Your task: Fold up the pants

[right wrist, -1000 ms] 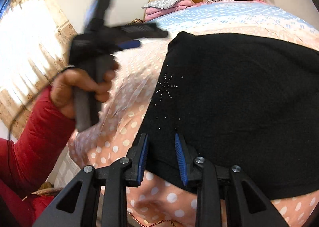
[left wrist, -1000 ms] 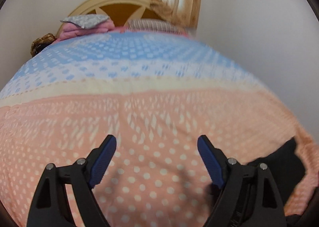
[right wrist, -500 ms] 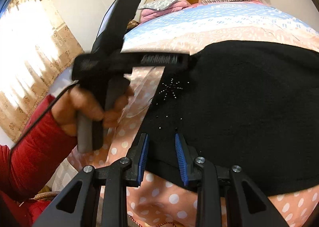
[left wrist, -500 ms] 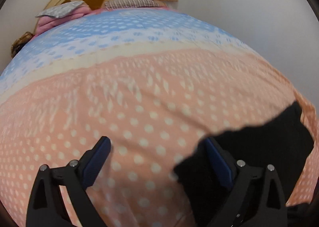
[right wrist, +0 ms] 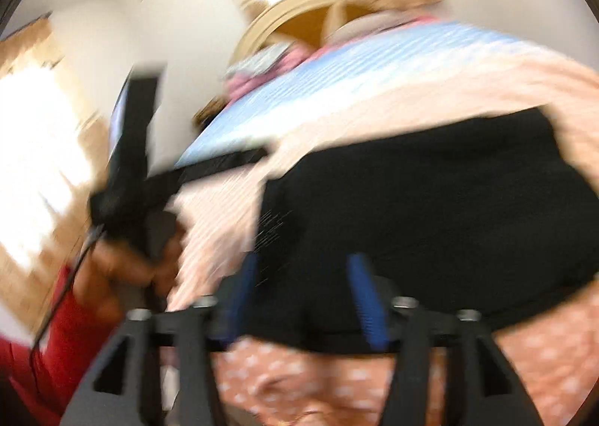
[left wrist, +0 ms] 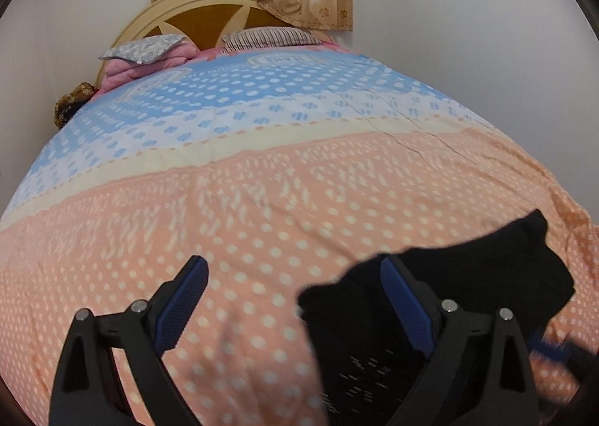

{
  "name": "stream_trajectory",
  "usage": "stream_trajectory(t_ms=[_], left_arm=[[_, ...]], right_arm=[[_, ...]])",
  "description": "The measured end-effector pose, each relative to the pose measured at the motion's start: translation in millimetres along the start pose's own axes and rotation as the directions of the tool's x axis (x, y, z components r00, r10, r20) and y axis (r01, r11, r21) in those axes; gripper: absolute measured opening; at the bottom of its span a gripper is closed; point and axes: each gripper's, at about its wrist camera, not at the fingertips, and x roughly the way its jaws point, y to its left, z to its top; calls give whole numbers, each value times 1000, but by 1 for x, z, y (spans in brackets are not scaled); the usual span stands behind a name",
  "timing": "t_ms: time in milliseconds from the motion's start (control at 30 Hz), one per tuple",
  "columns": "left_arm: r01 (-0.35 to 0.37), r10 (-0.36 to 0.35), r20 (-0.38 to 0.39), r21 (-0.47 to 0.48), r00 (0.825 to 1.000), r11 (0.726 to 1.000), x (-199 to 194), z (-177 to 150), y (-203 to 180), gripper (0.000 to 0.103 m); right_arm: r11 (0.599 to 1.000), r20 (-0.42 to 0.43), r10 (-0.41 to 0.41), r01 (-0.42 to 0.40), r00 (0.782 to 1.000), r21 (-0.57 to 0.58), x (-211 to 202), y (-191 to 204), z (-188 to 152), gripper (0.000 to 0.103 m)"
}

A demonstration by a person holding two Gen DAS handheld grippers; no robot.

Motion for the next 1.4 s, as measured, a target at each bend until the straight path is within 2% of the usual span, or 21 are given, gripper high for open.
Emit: stream_trajectory(t_ms=[67, 133, 267, 333, 400, 533, 700, 800, 867, 1000, 1067, 1233, 1300, 1400], left_arm=[[8, -8, -15, 7, 1000, 1000, -1, -6, -10, 96], [17, -16, -26, 12, 1000, 1000, -3, -10, -19, 96], [21, -20, -51, 15, 998, 1000, -1, -20, -31, 96], [14, -14, -61, 8, 998, 1000, -1, -23, -35, 96], [20, -20, -65, 5, 998, 1000, -2, -27, -37, 96], [39, -41, -65, -29, 997, 999, -5, -39, -30, 96], [43, -52, -78, -114, 996, 993, -2, -48, -14, 96], [52, -68, -87, -167, 994, 985, 2, -50, -9, 96], [66, -85, -106, -172, 991, 983, 6, -52, -12, 96], [55, -71, -116, -137, 991, 989, 10, -55, -22, 99], [39, -57, -136, -128, 989, 991, 14, -57, -27, 101], [35, -62, -156, -171, 986, 985, 18, -58, -24, 103], [40, -72, -168, -191, 983, 981, 17, -59, -21, 103], [47, -84, -185, -196, 979, 980, 14, -61, -24, 103]], right_arm=[[997, 62, -61, 59, 996, 39, -21, -19, 9, 67], [992, 89, -113, 107, 990, 73, -35, -38, 20, 67], [972, 98, -225, 217, 969, 89, -51, -62, 37, 67], [955, 95, -291, 285, 952, 78, -53, -75, 46, 67], [944, 96, -323, 314, 942, 96, -55, -89, 57, 67], [940, 74, -305, 288, 949, 185, -61, -122, 67, 67], [918, 35, -317, 297, 948, 263, -58, -152, 59, 67], [912, 16, -279, 260, 960, 317, -52, -165, 54, 67], [916, -6, -260, 249, 965, 315, -43, -166, 52, 67], [912, -47, -248, 249, 968, 326, -25, -169, 45, 67], [915, -19, -261, 254, 965, 313, -26, -165, 39, 67], [933, -33, -261, 261, 965, 248, -23, -145, 28, 67], [940, -48, -294, 298, 955, 167, -19, -132, 27, 67], [936, -53, -327, 331, 943, 116, -15, -127, 25, 65]])
